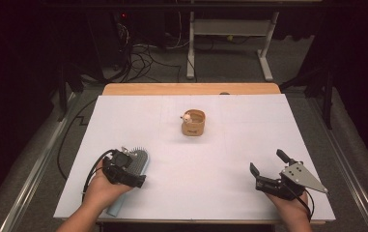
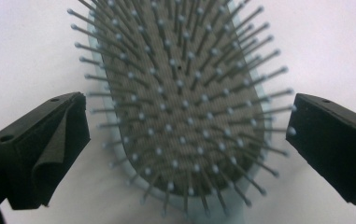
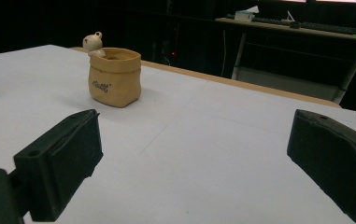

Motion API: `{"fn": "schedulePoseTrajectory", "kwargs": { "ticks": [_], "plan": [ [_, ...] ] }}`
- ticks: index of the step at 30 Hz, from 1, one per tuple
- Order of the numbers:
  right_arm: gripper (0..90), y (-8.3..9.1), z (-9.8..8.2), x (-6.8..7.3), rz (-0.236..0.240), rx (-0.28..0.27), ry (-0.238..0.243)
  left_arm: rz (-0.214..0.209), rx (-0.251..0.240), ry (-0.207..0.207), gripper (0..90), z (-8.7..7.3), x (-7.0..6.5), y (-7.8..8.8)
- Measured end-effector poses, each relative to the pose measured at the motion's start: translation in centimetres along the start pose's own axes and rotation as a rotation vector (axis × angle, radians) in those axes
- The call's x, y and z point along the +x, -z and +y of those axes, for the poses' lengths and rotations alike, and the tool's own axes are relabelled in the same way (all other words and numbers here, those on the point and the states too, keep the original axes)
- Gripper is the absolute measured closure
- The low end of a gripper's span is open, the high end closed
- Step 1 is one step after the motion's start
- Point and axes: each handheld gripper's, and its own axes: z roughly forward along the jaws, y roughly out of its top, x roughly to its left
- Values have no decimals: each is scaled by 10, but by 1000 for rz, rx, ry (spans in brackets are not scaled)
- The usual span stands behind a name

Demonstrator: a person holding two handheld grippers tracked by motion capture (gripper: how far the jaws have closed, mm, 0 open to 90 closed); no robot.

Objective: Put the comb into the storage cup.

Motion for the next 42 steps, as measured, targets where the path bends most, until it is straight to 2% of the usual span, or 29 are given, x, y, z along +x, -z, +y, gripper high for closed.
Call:
{"fn": "schedulePoseTrajectory", "kwargs": {
  "ticks": [11, 15, 20, 27, 37, 42],
  "plan": [
    [41, -1, -1, 1, 1, 5, 3, 7, 1, 34, 7, 13, 4, -4],
    [41, -1, -1, 1, 2, 6, 5, 9, 16, 39, 7, 17, 5, -6],
    [44, -1, -1, 2, 2, 10, 6, 25, 29, 25, 7, 22, 2, -7],
    [45, -1, -1, 2, 1, 10, 11, 45, 51, 36, 16, 23, 4, -12],
    [44, -1, -1, 3, 2, 8, 12, 34, 69, 35, 22, 23, 4, -15],
    [45, -1, -1, 3, 3, 9, 14, -3, 70, 62, 4, 21, 9, -18]
  ]
}}
